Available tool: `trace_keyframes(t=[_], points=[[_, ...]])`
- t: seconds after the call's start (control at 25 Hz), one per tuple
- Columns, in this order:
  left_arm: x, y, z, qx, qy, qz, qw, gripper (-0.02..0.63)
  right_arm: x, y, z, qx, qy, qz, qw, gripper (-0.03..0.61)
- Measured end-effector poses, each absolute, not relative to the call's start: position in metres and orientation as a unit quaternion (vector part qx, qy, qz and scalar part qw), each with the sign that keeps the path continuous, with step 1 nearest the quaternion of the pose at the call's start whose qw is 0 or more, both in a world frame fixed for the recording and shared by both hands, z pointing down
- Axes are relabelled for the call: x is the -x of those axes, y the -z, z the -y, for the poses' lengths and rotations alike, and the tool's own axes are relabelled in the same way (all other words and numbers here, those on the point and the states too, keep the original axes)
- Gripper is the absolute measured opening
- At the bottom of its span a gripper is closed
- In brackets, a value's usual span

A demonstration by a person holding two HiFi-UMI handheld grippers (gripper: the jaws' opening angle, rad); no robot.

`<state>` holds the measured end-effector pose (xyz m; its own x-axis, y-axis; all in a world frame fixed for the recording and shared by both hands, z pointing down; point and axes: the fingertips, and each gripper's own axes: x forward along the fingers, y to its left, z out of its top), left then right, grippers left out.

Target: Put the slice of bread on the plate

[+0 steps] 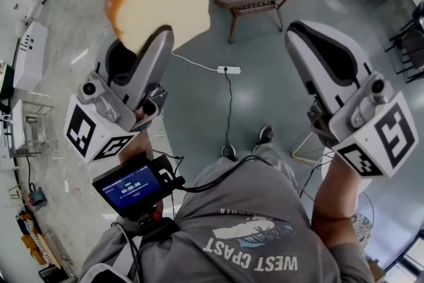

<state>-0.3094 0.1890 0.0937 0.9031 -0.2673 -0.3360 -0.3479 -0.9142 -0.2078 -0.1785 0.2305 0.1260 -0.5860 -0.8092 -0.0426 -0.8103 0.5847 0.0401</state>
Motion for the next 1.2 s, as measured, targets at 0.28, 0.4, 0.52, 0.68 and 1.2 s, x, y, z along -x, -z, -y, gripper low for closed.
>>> trace_keyframes(t=[0.28,0.4,0.52,0.68,1.2], points=[[0.259,-0.092,-0.128,0.964,-0.144,-0.179,0.136,0.097,0.133,-0.125,-0.164,0.429,-0.027,-0.903,0.012,0.011],[0.244,-0.088,-0.125,0.964,-0.139,-0.184,0.135,0.097,0.121,-0.118,-0.157,0.423,-0.027,-0.906,0.012,0.011],[0.214,-0.091,-0.107,0.962,-0.134,-0.192,0.138,0.097,0.088,-0.12,-0.137,0.417,-0.03,-0.908,0.019,0.011],[0.167,-0.096,-0.082,0.962,-0.126,-0.198,0.141,0.097,0.039,-0.123,-0.111,0.414,-0.031,-0.909,0.029,0.011],[0.13,-0.119,-0.029,0.967,-0.113,-0.19,0.128,0.097,0.003,-0.144,-0.056,0.42,-0.02,-0.907,0.034,0.011]])
